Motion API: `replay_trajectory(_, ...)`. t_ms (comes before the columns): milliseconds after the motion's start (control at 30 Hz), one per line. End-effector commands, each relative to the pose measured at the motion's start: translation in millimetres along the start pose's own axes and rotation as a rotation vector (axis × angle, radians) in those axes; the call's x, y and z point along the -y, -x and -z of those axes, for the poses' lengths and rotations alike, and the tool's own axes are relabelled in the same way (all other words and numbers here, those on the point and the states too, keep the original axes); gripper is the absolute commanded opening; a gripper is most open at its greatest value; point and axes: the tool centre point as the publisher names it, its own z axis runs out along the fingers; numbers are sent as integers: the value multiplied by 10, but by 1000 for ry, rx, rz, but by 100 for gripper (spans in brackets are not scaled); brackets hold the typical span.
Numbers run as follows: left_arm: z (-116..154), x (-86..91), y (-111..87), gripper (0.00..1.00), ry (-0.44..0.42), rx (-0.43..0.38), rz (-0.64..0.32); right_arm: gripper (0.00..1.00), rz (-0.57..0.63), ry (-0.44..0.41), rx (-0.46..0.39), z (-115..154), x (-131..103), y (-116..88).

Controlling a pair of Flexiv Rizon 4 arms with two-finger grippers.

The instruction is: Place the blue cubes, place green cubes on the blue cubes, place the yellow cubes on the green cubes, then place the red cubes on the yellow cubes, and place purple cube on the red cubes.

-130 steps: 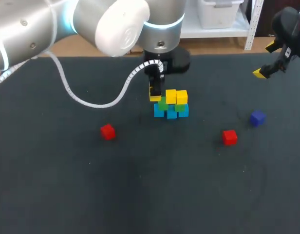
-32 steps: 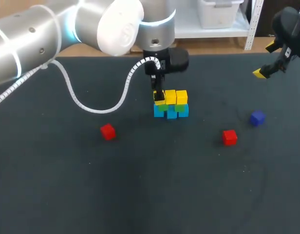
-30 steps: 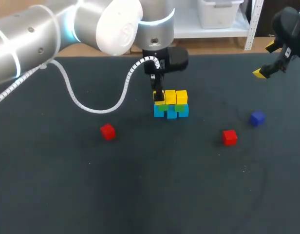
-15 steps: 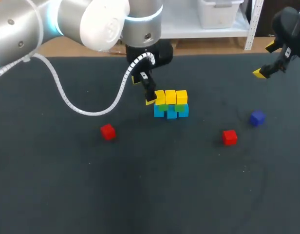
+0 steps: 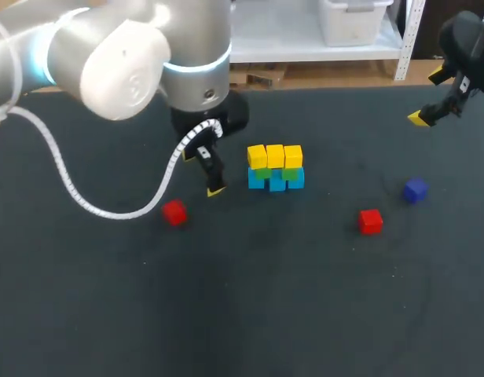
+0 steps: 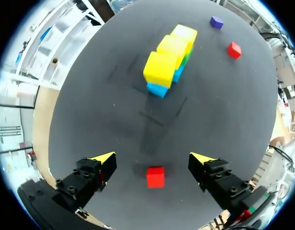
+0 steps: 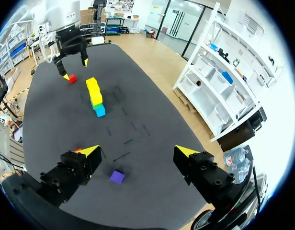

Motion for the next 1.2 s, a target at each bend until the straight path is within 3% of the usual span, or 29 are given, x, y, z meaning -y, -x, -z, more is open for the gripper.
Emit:
replay_trajectory(33,20,27,-258,100,2,79,13,100,-1,-2,0,-6,-6,0)
replay_trajectory(333,-122,110,-569,100,-50,95,120,100,-1,-2,0,-6,-6,0)
replay_trajectory(533,-307,221,-659,100,-84,85,143,100,-1,-2,0,-6,-6,0)
replay_trajectory(833,-414,225,-677,100,-83,68,128,100,-1,-2,0,-6,-6,0)
replay_trajectory(867,-416,223,-669,89,-81,63,125,100,-1,-2,0,-6,-6,0)
replay_trajectory(933,-419,218,-652,55,-82,62,122,100,-1,-2,0,-6,-6,0)
replay_trajectory(967,-431,217,-643,48,-82,54,113,100,-1,-2,0,-6,-6,0)
replay_trajectory(1033,-476,212,-639,44,-82,39,114,100,-1,-2,0,-6,-6,0)
replay_trajectory(1100,-492,210,-641,13,-83,31,112,100,-1,-2,0,-6,-6,0)
replay_trajectory(1167,-502,211,-640,11,-91,22,106,100,-1,-2,0,-6,-6,0)
replay_trajectory(1200,-508,214,-639,18,-92,20,105,100,-1,-2,0,-6,-6,0)
